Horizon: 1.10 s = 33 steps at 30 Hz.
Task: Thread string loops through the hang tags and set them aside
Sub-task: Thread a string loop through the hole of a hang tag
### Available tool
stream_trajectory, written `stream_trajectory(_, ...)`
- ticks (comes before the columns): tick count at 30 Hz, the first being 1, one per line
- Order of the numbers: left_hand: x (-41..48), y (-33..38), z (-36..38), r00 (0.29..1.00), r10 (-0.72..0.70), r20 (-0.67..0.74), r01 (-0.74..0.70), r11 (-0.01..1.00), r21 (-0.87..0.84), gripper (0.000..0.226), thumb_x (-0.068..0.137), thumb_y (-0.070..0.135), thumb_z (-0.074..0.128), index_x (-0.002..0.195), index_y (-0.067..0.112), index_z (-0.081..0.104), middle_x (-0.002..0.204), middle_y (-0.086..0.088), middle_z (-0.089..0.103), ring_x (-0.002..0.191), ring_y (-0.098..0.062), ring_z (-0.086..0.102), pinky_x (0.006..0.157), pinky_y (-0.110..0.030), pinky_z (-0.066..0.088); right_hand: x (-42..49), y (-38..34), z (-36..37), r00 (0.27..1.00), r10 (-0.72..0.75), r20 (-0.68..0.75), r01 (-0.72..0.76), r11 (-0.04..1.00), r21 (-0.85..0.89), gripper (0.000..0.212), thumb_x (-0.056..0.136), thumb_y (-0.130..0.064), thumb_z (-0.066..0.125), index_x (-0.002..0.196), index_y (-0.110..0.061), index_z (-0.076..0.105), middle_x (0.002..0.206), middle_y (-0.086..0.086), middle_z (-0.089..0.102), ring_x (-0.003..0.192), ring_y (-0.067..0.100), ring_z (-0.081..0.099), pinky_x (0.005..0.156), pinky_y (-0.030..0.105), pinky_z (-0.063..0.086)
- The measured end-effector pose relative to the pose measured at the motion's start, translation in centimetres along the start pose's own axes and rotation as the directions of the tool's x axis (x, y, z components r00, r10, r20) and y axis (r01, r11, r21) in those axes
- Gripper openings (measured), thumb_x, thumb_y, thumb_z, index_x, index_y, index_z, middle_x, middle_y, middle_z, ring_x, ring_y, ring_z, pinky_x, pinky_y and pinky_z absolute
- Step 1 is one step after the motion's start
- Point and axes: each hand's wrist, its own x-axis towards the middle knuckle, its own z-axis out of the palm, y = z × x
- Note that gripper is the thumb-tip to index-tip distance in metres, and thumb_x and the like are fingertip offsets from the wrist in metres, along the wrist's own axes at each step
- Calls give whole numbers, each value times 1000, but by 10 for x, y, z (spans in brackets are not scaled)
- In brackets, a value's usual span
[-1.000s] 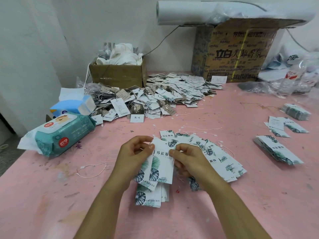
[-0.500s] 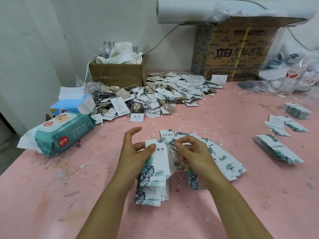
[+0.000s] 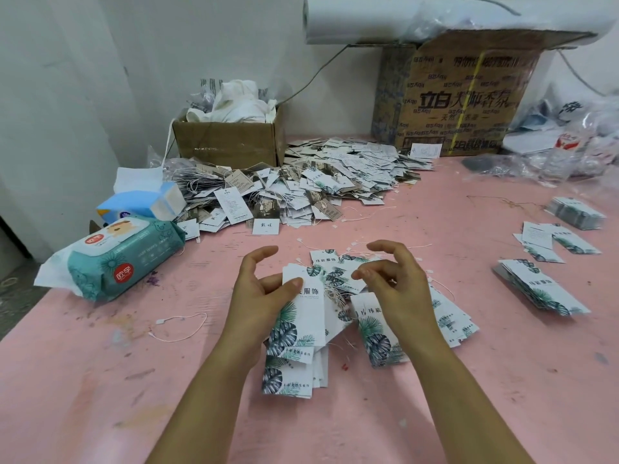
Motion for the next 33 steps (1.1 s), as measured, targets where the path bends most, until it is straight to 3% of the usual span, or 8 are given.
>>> stream_trajectory(4,-2,1,2,999,3,36,-3,1000,-7,40,84,-1,62,108,29,51,79,-6,74,68,-17,70,58,-27,56,0,-5,-2,1000,6,-27,-5,999,47,29,78,-5,70,90,-30,58,71,-2,71,72,38,58,72,42,49)
stream_trajectory(10,-4,2,5,997,-13,73,16,999,-30,25,80,-5,64,95,15,61,73,-7,73,62,-16,70,49,-22,52,-2,-8,5,998,-30,49,29,999,23,30,76,-2,73,82,-29,61,70,-12,69,58,16,41,58,24,37)
stream_trajectory(14,-5,2,6,997,-32,72,37,997,-69,22,78,-7,65,91,11,64,73,-7,73,63,-18,70,49,-22,52,-2,-8,5,998,-48,33,46,998,43,30,74,1,73,78,-27,63,74,-12,69,74,33,57,67,39,45)
stream_trajectory(19,-6,2,7,997,-42,71,49,995,-89,22,76,-8,65,89,10,66,77,-8,74,64,-19,70,51,-24,53,-2,-6,5,999,-37,37,34,997,68,25,74,1,72,73,-22,66,67,-12,69,72,5,66,66,13,49)
stream_trajectory(22,-6,3,8,997,-39,68,45,995,-90,23,75,-9,66,90,9,67,81,-8,74,67,-20,71,53,-25,54,-3,-7,6,998,-59,29,57,996,70,25,76,1,70,73,-23,67,69,-6,70,72,12,67,68,18,51)
stream_trajectory(25,-6,4,11,998,-31,61,36,995,-94,24,74,-9,67,89,9,68,82,-8,74,68,-19,70,55,-25,55,-4,-9,7,993,-119,-2,119,992,-45,27,76,-4,71,72,-30,66,77,-3,67,75,24,59,68,34,49)
stream_trajectory(28,-7,4,13,998,-16,67,22,996,-90,24,74,-9,67,90,9,69,83,-9,74,70,-20,70,58,-25,56,-6,-9,9,969,-244,46,248,954,-167,26,78,-5,70,73,-29,63,77,-11,59,71,2,50,63,16,35)
stream_trajectory(33,-9,2,15,996,-17,85,23,997,-71,23,75,-7,67,89,11,70,83,-8,74,69,-20,70,59,-26,56,-8,-4,20,939,-332,85,342,890,-301,10,79,-16,61,79,-9,67,77,-12,52,76,2,45,70,8,31)
